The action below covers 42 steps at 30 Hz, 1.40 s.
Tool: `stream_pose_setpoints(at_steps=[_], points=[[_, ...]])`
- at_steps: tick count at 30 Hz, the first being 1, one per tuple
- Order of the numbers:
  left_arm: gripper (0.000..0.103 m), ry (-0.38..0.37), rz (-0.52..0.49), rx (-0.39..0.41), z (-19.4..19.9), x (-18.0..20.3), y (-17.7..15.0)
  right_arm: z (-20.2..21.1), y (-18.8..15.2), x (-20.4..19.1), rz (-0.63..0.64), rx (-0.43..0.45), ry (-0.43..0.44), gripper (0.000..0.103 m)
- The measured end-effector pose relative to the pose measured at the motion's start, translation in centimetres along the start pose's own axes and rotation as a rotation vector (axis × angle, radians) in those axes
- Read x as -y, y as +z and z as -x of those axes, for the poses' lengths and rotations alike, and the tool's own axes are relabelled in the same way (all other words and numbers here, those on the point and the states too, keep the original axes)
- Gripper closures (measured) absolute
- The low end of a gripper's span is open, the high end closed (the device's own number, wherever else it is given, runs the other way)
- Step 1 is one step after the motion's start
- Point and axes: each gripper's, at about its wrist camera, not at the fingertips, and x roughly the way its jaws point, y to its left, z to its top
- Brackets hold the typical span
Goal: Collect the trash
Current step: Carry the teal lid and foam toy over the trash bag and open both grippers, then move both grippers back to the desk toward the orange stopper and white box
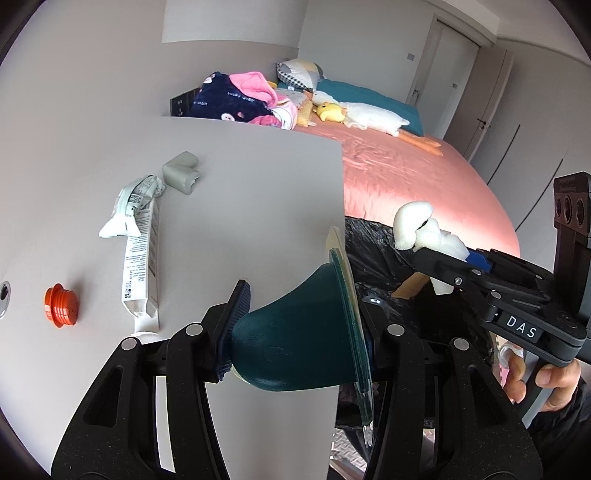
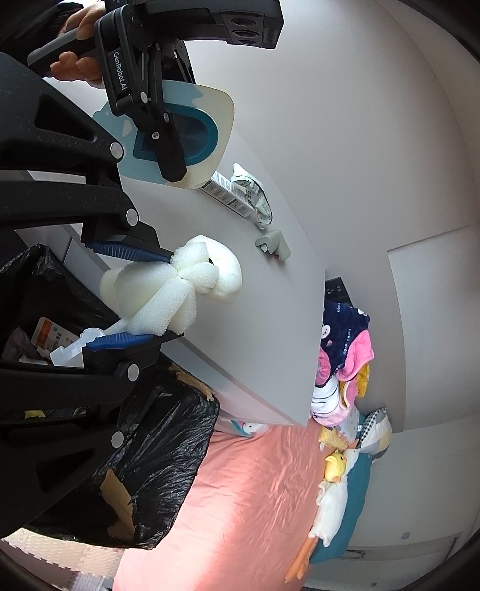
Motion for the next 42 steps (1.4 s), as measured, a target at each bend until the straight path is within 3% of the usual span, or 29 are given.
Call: stream_pose_setpoints(at_steps=[18,22,24,25,26,27,28,33,42], points=[[0.053,-0.111,-0.091,-0.039,-2.6,6.6,0.7,4.4,-1.1,5.9,-0.106,0.06,-0.094,0.068],[0.053,-0.16,-0.105,-0.06,-3.3,7.7,0.8,5.4,-1.3,7.3,-0.131,0.076,-0.113,0.068],[0.052,-0.22,-0.12,-0.089,-3.9,8.2,0.8,5.8,-1.3,7.9,-0.15,0.085,-0.121,0.066],[0.046,-0.258,-0.131,-0.109,-4.2,8.5,0.7,6.0,-1.3,8.2,-0.161,0.093,-0.125,0.06],[0.036,-0.271,-0.136,-0.116,-4.4,8.7,0.7,6.3,-1.3,8.6,-0.182,0.105,-0.129,0.041],[0.011,-0.265,-0.142,-0.111,-4.4,9.0,0.7,6.6,-1.3,9.0,-0.202,0.118,-0.138,0.03],[0.006,-0.256,-0.154,-0.097,-4.3,9.3,0.6,7.0,-1.4,9.4,-0.218,0.136,-0.155,0.017],[0.006,-0.225,-0.191,-0.073,-3.9,10.1,0.5,7.9,-1.4,10.9,-0.268,0.166,-0.21,0.014],[0.006,-0.222,-0.189,-0.067,-3.6,9.3,0.6,7.7,-1.6,10.7,-0.258,0.161,-0.193,0.014]])
